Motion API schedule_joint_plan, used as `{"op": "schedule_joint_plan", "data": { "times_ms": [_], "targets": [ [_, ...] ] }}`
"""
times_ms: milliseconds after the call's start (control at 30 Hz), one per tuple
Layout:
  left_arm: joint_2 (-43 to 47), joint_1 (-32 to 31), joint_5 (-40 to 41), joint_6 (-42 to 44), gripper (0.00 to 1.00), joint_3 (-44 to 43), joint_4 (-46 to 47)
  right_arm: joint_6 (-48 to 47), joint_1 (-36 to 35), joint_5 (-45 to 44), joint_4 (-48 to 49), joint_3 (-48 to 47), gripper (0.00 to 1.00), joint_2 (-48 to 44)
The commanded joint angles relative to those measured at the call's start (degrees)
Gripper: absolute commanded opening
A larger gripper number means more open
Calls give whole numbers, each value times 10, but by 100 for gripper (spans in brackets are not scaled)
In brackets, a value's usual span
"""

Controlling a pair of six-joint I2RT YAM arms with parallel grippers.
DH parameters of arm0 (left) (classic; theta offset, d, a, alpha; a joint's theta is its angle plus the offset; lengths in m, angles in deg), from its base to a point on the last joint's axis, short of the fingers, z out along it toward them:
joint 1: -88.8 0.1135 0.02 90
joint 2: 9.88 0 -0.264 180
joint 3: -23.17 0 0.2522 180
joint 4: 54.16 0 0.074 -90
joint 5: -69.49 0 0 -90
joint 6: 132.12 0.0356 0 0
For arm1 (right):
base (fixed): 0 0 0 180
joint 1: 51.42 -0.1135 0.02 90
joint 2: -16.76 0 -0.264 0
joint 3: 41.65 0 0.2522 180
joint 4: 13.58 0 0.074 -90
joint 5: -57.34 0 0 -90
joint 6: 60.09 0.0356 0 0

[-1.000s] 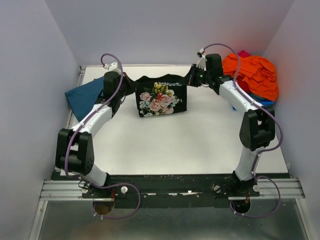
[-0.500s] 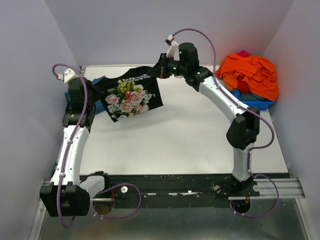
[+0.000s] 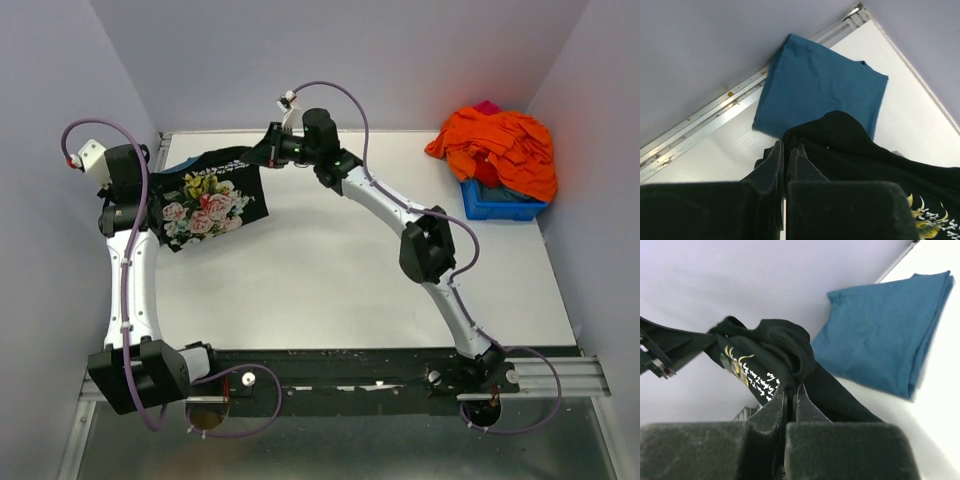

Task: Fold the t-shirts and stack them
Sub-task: Put the neatly folded tshirt into the corner of the board with both arms

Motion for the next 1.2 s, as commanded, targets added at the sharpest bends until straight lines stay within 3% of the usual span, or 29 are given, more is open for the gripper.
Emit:
{"op": "schedule_joint_plan", "data": {
  "times_ms": [0, 233, 367, 633, 833, 1167],
  "targets": [
    [-34, 37, 112, 16, 0, -35, -10, 73, 16, -54, 139, -45, 1, 50],
    [-101, 66, 107, 10, 0, -48, 26, 140, 8, -123, 243, -60, 1, 119],
    [-118, 73, 60, 9, 0, -43, 39, 143, 6, -121, 244, -59, 1, 115],
    [-57, 67, -54, -25, 0, -9, 49, 70, 18, -141, 324, 257, 1, -114],
    [-14, 7, -96, -33, 0, 9, 41, 57, 49, -142, 366, 506, 1, -305],
    [144, -120, -126, -58, 0, 165, 36, -8, 49, -175, 221, 790, 1, -607]
  ]
}}
